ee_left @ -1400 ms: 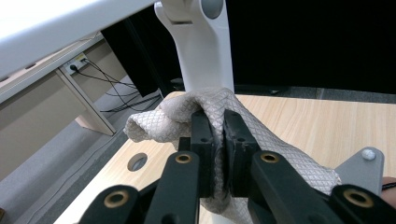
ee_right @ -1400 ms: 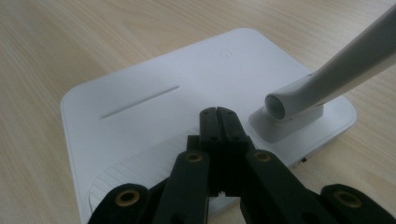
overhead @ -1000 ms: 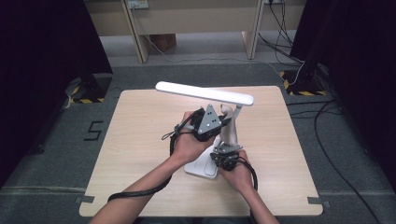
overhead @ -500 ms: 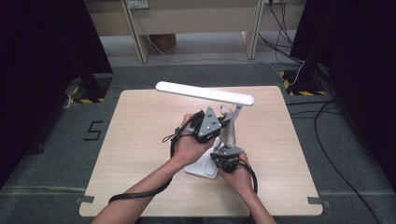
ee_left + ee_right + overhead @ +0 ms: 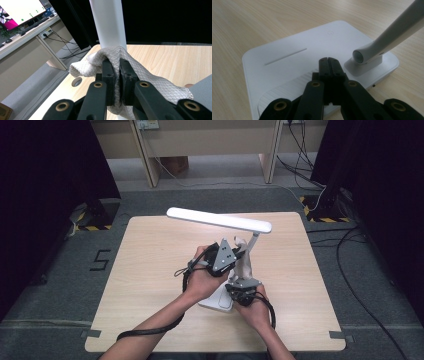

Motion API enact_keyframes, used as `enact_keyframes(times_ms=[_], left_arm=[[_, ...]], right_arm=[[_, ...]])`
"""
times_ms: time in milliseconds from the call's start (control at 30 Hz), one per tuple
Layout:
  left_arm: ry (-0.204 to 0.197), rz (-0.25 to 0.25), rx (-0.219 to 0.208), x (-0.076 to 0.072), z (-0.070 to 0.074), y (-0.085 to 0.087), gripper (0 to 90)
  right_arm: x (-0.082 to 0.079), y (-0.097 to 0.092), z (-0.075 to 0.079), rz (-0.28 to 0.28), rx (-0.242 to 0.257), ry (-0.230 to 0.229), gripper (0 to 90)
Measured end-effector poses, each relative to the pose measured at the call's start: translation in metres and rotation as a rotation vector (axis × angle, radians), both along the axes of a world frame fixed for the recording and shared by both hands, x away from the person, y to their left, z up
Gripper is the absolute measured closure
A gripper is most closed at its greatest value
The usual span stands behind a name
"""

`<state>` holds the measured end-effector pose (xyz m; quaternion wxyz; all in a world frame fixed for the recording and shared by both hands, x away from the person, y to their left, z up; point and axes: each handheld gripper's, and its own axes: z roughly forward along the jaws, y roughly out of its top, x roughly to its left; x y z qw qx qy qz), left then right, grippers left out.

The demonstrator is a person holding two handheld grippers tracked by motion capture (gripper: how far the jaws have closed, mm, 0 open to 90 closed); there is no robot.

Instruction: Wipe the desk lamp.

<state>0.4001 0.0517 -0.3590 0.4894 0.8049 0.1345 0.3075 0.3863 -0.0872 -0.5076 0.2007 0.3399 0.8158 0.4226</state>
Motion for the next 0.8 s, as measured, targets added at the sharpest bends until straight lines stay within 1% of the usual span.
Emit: enact_keyframes(times_ms=[200, 467, 533, 567, 800], left_arm=[[0.001, 0.001, 0.006, 0.001, -0.002, 0.0, 84.1], [0.019, 0.007, 0.016, 0.004, -0.011, 0.001, 84.1], [0.02, 0.009, 0.026, 0.005, -0.013, 0.002, 84.1], [0.022, 0.01, 0.025, 0.005, -0.014, 0.002, 84.1], [0.03, 0.014, 0.03, 0.007, -0.018, 0.002, 84.1]], right_arm=[[0.0, 0.0, 0.0, 0.001, 0.0, 0.001, 90.0], [-0.001, 0.0, 0.0, -0.002, 0.002, 0.005, 90.0], [-0.001, 0.0, 0.0, -0.001, 0.002, 0.005, 90.0], [-0.001, 0.0, 0.0, -0.006, 0.004, 0.014, 90.0], [-0.001, 0.0, 0.0, -0.004, 0.003, 0.014, 90.0]])
